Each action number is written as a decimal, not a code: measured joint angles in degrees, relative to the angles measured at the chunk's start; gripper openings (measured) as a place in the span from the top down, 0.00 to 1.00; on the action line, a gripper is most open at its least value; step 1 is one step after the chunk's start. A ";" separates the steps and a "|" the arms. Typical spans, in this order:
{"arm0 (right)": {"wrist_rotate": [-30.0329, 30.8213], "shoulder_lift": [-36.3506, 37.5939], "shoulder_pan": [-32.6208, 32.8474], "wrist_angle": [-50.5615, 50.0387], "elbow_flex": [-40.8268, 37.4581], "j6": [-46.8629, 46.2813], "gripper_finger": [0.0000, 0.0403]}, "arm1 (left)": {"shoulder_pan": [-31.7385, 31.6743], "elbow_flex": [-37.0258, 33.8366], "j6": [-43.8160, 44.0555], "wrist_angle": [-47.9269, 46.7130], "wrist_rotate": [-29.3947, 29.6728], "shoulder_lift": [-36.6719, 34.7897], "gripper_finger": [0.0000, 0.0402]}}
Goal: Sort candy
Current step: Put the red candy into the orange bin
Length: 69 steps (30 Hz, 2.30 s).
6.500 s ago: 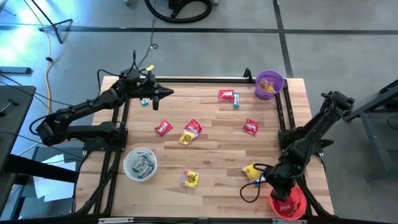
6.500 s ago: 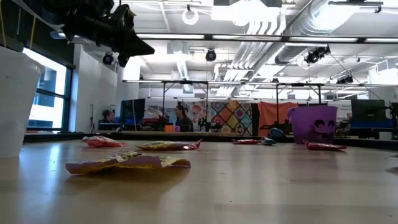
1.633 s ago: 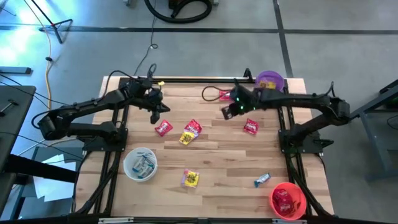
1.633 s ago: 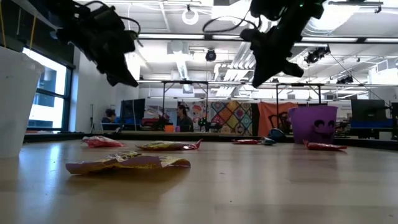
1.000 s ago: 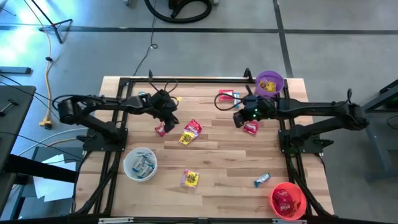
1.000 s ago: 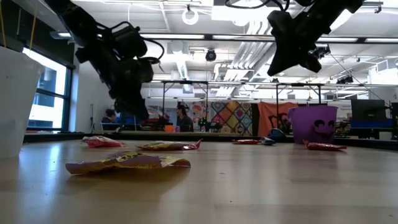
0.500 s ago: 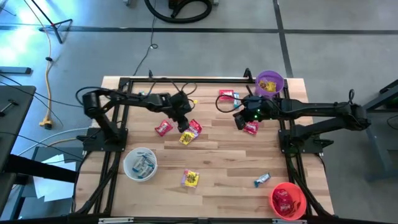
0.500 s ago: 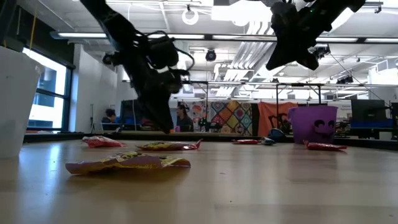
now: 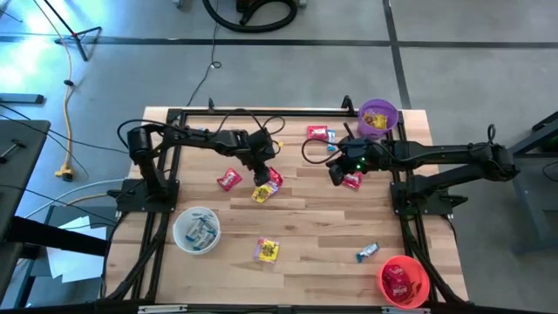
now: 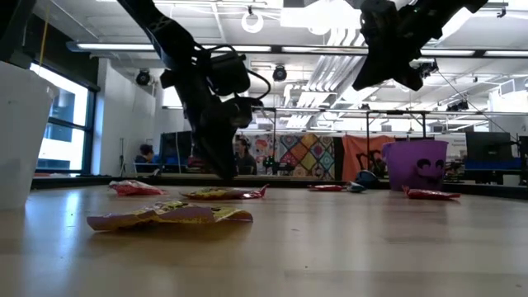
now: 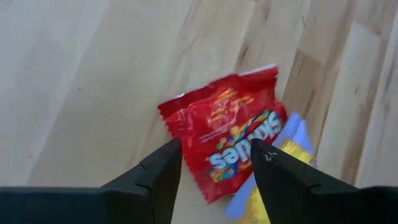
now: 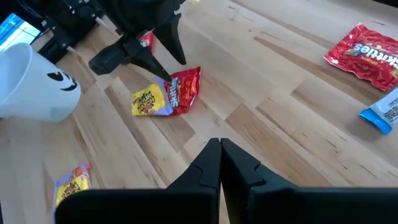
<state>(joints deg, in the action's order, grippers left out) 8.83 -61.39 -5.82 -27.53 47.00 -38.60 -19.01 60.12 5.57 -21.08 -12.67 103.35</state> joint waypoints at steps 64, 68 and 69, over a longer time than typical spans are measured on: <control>-0.01 -13.54 0.61 27.46 0.00 -13.85 0.43 | 0.66 -0.04 7.29 24.59 -6.07 -8.48 1.00; 0.51 -13.70 0.61 27.79 0.00 -14.14 0.48 | 1.27 -0.04 7.48 26.80 -8.44 -8.46 1.00; 0.90 -13.70 0.61 27.78 0.00 -14.38 0.50 | 1.48 -0.04 7.85 27.19 -8.75 -8.46 1.00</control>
<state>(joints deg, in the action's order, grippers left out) 9.73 -75.09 -5.21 0.25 47.00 -52.99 -17.52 60.07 13.42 6.11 -21.42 94.89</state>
